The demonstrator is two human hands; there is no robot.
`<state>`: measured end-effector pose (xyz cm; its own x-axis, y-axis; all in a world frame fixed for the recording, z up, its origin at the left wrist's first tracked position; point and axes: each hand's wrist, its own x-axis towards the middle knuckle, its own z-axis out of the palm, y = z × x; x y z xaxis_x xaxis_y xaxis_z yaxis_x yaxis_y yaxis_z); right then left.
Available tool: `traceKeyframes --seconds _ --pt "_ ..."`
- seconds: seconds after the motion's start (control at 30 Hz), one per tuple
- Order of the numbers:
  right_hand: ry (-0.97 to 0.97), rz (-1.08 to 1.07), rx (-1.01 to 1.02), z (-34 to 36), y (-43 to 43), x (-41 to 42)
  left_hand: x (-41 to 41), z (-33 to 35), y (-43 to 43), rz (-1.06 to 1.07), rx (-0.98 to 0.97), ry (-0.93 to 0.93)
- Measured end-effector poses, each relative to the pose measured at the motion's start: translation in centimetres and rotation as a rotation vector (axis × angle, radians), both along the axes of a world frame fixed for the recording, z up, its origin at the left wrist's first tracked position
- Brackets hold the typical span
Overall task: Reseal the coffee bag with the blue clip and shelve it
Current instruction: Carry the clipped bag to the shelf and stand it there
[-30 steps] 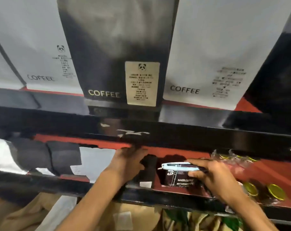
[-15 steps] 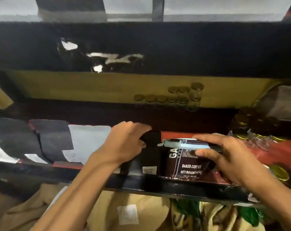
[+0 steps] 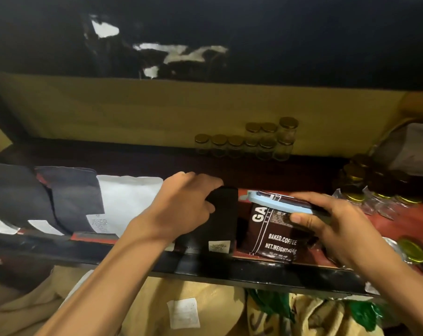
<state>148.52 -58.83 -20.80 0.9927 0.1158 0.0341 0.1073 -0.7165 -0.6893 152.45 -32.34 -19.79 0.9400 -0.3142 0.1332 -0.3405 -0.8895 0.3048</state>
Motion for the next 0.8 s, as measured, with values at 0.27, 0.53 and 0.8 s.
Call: traceKeyframes --seconds 0.27,0.53,0.8 --pt "0.069 0.070 0.093 0.1 -0.8 0.7 0.4 -0.5 0.2 -0.004 0.019 0.006" --pt "-0.037 0.097 0.047 -0.9 0.5 0.5 0.8 -0.4 0.3 -0.015 0.055 0.033" --pt "-0.026 0.111 -0.030 -0.6 0.4 0.8 0.7 0.2 0.2 -0.055 0.066 0.053"
